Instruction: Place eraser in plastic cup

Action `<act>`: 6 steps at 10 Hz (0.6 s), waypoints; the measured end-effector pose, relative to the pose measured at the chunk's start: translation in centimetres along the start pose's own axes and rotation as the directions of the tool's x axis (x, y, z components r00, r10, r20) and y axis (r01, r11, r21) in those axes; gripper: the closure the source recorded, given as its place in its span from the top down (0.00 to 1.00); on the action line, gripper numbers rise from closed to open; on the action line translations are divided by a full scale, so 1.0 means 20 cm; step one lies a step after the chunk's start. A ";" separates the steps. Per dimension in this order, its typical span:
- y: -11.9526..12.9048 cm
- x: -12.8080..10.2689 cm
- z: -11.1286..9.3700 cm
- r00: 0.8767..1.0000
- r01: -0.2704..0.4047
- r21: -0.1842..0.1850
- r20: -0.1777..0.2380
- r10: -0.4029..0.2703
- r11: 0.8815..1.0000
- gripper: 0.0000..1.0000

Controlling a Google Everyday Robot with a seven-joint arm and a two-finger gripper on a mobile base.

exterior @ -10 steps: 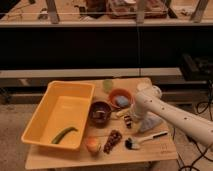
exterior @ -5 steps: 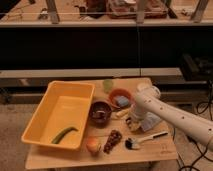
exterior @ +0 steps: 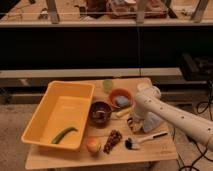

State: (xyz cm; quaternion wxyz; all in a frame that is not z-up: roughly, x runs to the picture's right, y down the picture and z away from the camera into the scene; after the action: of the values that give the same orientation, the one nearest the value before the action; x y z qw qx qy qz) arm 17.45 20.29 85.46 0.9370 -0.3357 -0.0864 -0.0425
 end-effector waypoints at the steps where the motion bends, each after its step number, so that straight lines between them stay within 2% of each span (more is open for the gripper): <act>1: 0.01 0.01 0.00 1.000 -0.004 -0.003 0.000 0.004 1.000 0.75; 6: 0.00 0.06 -0.02 1.000 -0.028 0.006 0.006 0.028 1.000 0.74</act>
State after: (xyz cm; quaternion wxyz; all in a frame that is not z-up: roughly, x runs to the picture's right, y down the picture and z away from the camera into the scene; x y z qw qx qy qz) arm 18.60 19.99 85.37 0.9382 -0.3343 -0.0845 -0.0283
